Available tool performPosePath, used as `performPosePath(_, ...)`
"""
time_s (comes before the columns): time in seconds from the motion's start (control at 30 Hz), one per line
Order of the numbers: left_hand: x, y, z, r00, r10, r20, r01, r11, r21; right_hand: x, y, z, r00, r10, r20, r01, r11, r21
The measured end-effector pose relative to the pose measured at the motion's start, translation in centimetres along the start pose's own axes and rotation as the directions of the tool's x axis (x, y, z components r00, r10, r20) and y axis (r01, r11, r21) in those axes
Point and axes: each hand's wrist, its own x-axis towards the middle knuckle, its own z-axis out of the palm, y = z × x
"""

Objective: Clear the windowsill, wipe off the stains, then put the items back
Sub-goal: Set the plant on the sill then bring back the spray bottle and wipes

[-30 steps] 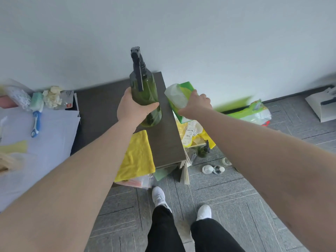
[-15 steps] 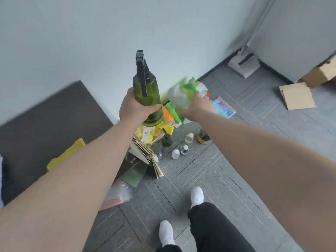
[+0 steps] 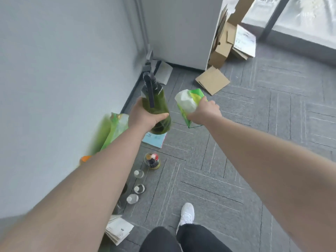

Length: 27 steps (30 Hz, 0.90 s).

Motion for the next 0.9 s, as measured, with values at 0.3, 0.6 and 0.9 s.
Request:
performPosePath(0.3, 14.1, 16.1, 14.4, 0.959, 0.167, 0.230, -0.193, 0.977, 0.094, 14.7, 12.2, -12.9, 0.960, 0.265, -0.089, -0.249, 0.956, 0.152)
performPosePath(0.6, 27.6, 35.3, 31.4, 0.802, 0.329, 0.498, -0.408, 0.912, 0.054, 29.5, 23.3, -27.6, 0.824, 0.536, -0.184, -0.478, 0.832, 0.281)
performPosePath(0.9, 34.5, 52.7, 47.3, 0.706, 0.333, 0.625, -0.457, 0.888, 0.044, 41.9, 35.6, -39.0, 0.707, 0.690, -0.156, -0.601, 0.702, 0.382)
